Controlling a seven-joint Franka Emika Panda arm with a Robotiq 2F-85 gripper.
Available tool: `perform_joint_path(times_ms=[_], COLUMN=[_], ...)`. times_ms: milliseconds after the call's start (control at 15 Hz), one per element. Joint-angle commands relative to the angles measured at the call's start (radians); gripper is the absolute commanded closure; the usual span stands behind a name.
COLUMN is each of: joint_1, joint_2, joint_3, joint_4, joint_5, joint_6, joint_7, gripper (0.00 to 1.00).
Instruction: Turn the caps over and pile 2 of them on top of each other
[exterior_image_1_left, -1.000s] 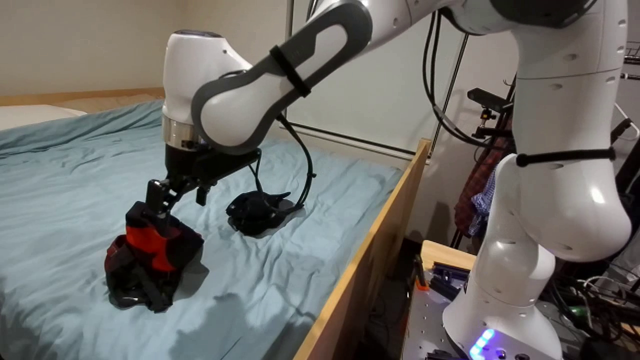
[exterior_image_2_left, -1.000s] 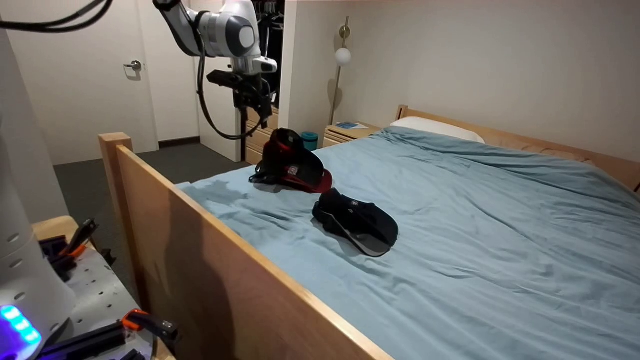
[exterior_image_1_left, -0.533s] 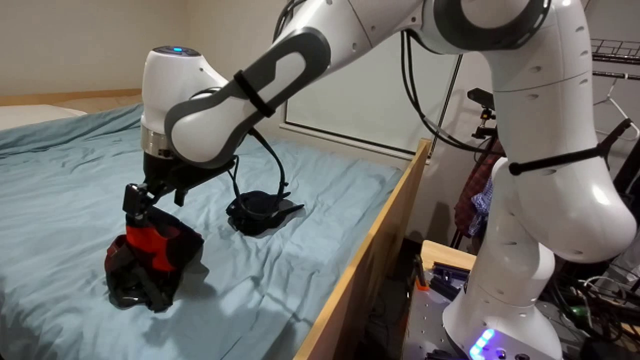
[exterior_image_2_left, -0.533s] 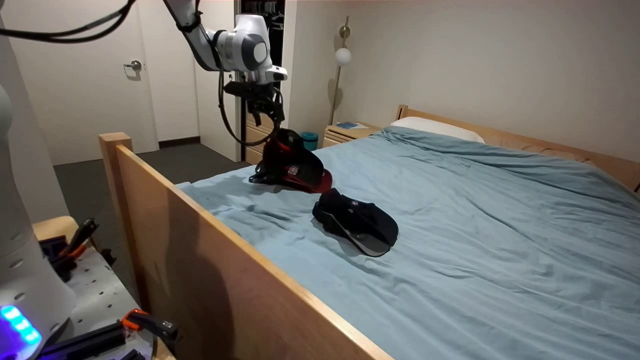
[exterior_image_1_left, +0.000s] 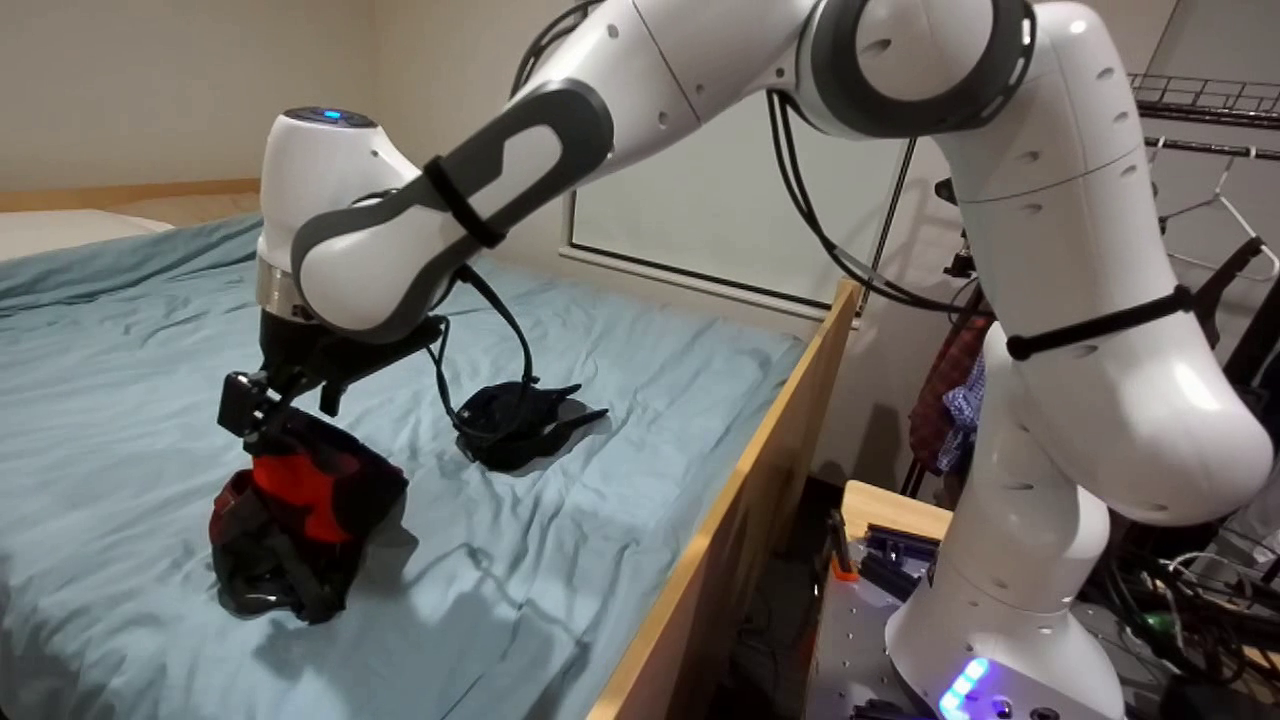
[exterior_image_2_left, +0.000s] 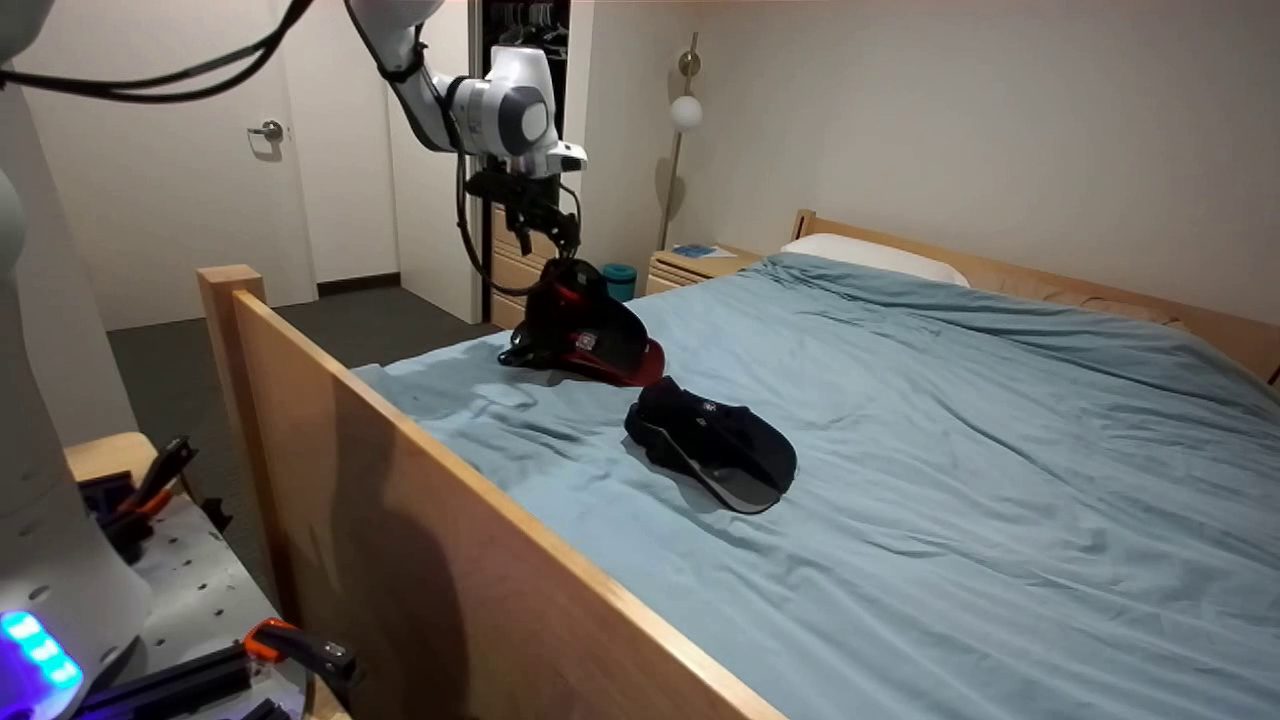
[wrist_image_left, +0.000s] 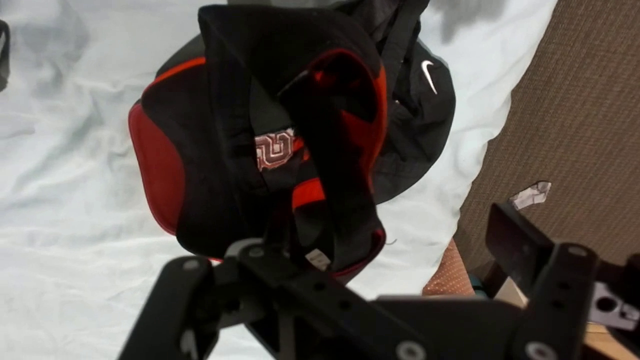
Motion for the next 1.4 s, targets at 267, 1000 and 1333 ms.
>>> perform_joint_path(times_ms=[267, 1000, 1333], joint_1=[-0.023, -0.016, -0.021], joint_2=[0.005, -0.011, -0.075], joint_3=[0.001, -0.012, -0.028], joint_4=[0.013, 0.004, -0.016], joint_5=[0.061, 0.07, 0.069], joint_6=[-0.002, -0.007, 0.002], joint_7=[-0.069, -0.067, -0.051], gripper=[0.4, 0.97, 0.96])
